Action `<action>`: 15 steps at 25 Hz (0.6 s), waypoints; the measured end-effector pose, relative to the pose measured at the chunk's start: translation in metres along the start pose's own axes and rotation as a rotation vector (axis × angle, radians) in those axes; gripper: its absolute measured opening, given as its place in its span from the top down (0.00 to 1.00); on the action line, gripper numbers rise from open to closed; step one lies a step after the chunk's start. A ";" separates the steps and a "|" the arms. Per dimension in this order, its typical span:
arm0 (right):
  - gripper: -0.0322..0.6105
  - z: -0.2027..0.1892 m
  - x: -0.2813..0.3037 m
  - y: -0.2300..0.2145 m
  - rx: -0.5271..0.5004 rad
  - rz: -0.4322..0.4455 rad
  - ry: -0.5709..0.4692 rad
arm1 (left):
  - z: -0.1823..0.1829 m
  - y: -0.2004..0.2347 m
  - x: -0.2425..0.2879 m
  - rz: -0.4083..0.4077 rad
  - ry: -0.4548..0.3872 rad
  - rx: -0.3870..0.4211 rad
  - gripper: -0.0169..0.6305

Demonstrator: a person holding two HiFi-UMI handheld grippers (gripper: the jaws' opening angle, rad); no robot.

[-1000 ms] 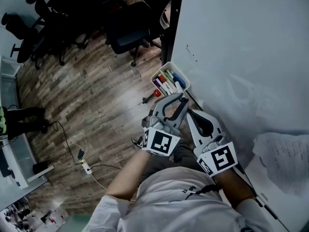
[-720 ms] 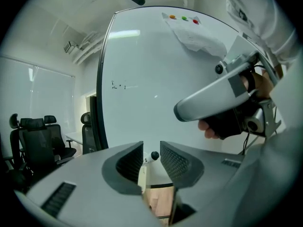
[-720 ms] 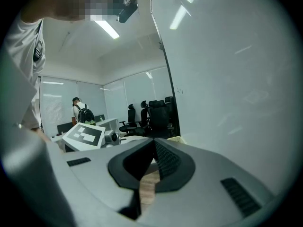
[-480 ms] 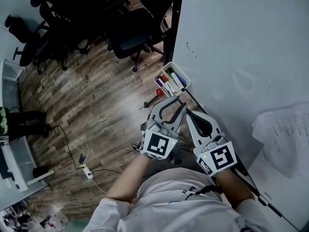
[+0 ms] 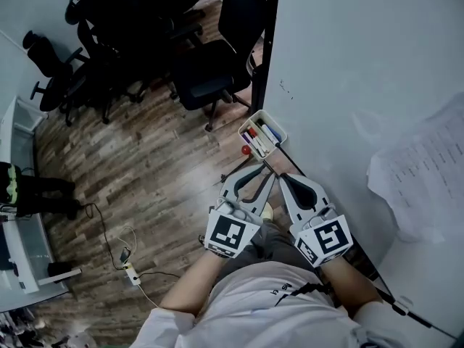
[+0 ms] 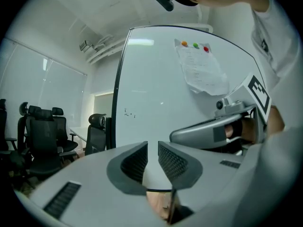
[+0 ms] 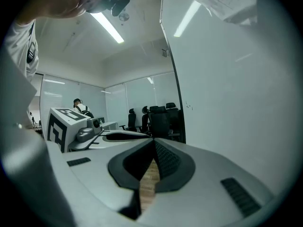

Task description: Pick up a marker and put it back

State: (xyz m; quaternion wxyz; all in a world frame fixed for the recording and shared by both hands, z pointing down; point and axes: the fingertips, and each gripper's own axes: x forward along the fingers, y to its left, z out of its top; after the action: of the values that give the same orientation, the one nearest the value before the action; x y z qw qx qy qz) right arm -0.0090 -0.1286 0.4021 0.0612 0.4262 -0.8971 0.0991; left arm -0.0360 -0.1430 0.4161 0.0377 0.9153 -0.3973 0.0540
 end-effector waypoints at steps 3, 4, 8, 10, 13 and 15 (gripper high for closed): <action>0.93 0.007 -0.002 0.009 -0.018 0.000 -0.008 | 0.012 0.000 -0.014 0.012 -0.012 -0.006 0.87; 0.93 0.009 -0.003 0.011 -0.023 -0.001 -0.009 | 0.017 0.000 -0.019 0.016 -0.017 -0.008 0.87; 0.93 0.019 -0.009 0.023 -0.038 0.001 -0.017 | 0.034 -0.001 -0.039 0.032 -0.036 -0.040 0.92; 0.93 0.023 -0.012 0.029 -0.044 0.004 -0.022 | 0.038 -0.001 -0.048 0.043 -0.035 -0.076 0.95; 0.93 0.031 -0.015 0.035 -0.050 0.007 -0.035 | 0.047 -0.001 -0.058 0.057 -0.030 -0.099 0.96; 0.93 0.035 -0.015 0.039 -0.055 0.008 -0.037 | 0.056 -0.002 -0.063 0.057 -0.042 -0.108 0.96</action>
State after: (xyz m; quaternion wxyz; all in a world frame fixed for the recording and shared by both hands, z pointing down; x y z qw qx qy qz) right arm -0.0305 -0.1013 0.3598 0.0559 0.4226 -0.9021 0.0667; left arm -0.0734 -0.1025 0.3522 0.0773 0.9011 -0.4263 0.0140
